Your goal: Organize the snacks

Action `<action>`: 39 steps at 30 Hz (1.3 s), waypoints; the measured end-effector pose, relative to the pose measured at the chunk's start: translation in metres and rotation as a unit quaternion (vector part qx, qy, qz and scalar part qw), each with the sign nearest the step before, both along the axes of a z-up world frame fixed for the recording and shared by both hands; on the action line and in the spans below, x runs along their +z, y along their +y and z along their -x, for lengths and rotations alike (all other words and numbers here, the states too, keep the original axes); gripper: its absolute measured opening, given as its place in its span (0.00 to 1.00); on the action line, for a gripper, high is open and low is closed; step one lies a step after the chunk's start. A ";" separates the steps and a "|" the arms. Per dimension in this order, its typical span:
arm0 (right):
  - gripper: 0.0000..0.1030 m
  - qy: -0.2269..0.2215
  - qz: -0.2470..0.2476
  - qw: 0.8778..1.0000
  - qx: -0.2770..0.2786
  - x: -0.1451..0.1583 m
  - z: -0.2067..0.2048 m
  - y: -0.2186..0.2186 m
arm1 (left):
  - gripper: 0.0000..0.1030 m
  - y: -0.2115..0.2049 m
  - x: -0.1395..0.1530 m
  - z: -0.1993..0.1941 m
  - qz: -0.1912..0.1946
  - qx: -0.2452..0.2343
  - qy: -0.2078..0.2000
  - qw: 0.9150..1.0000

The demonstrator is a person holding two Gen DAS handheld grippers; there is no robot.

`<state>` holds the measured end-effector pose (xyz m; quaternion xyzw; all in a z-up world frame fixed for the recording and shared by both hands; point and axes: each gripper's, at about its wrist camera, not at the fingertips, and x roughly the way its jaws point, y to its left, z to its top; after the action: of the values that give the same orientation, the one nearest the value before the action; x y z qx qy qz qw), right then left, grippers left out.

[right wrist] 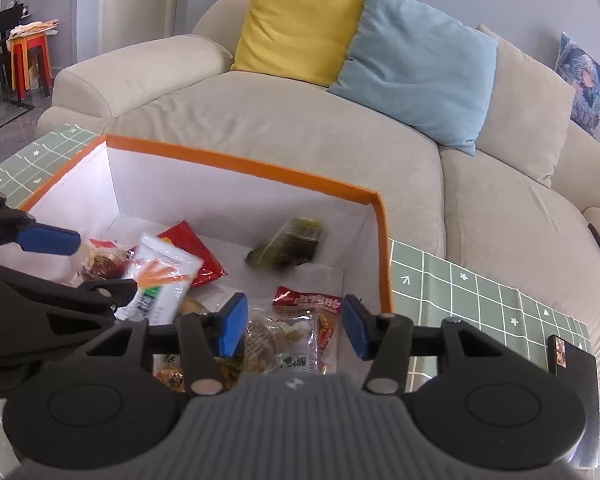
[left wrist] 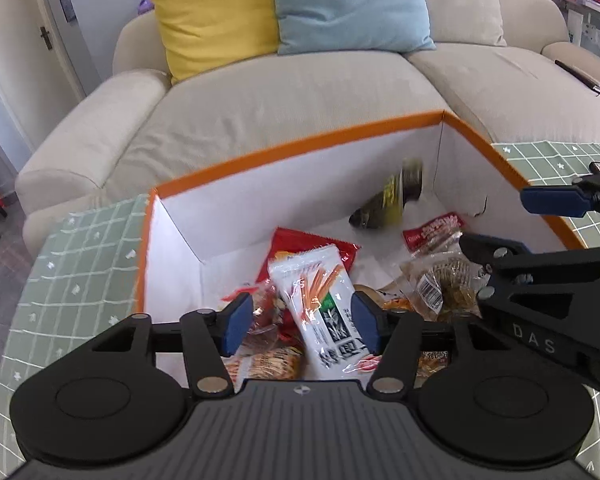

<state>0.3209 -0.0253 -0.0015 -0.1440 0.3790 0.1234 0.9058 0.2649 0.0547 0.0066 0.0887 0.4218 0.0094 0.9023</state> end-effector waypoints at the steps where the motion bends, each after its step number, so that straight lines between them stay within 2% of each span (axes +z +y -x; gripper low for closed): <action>1: 0.54 -0.001 -0.002 1.000 -0.003 0.003 0.001 0.000 | 0.68 -0.001 0.004 0.002 -0.006 0.000 -0.004 1.000; 9: 0.71 -0.020 -0.013 1.000 -0.016 0.034 0.016 -0.006 | 0.73 0.003 0.033 0.022 -0.037 0.018 -0.042 0.998; 14: 0.82 -0.040 -0.048 0.997 -0.038 0.061 0.038 -0.020 | 0.73 0.009 0.057 0.045 -0.040 0.047 -0.093 0.994; 19: 0.88 -0.069 -0.080 0.993 -0.052 0.082 0.066 -0.033 | 0.73 0.013 0.078 0.077 -0.041 0.065 -0.155 0.985; 22: 0.89 -0.083 -0.099 0.990 -0.051 0.093 0.087 -0.040 | 0.73 0.011 0.090 0.100 -0.050 0.063 -0.205 0.975; 26: 0.92 -0.097 -0.127 0.986 -0.043 0.108 0.116 -0.049 | 0.73 0.007 0.103 0.130 -0.047 0.063 -0.245 0.966; 30: 0.96 -0.110 -0.146 0.983 -0.034 0.118 0.148 -0.056 | 0.74 0.003 0.107 0.152 -0.031 0.057 -0.262 0.963; 33: 0.96 -0.114 -0.155 0.981 -0.029 0.121 0.171 -0.059 | 0.83 -0.006 0.105 0.169 -0.052 0.055 -0.278 0.958; 36: 0.96 -0.122 -0.150 0.981 -0.024 0.119 0.194 -0.061 | 0.84 -0.015 0.100 0.177 -0.072 0.048 -0.277 0.957; 39: 0.96 -0.124 -0.143 0.981 -0.032 0.114 0.210 -0.064 | 0.86 -0.021 0.093 0.185 -0.072 0.051 -0.271 0.958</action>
<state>0.1107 -0.0896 0.1120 -0.0153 0.2465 0.1280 0.9605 0.0795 0.0336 0.1001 0.1254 0.1632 0.1095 0.9724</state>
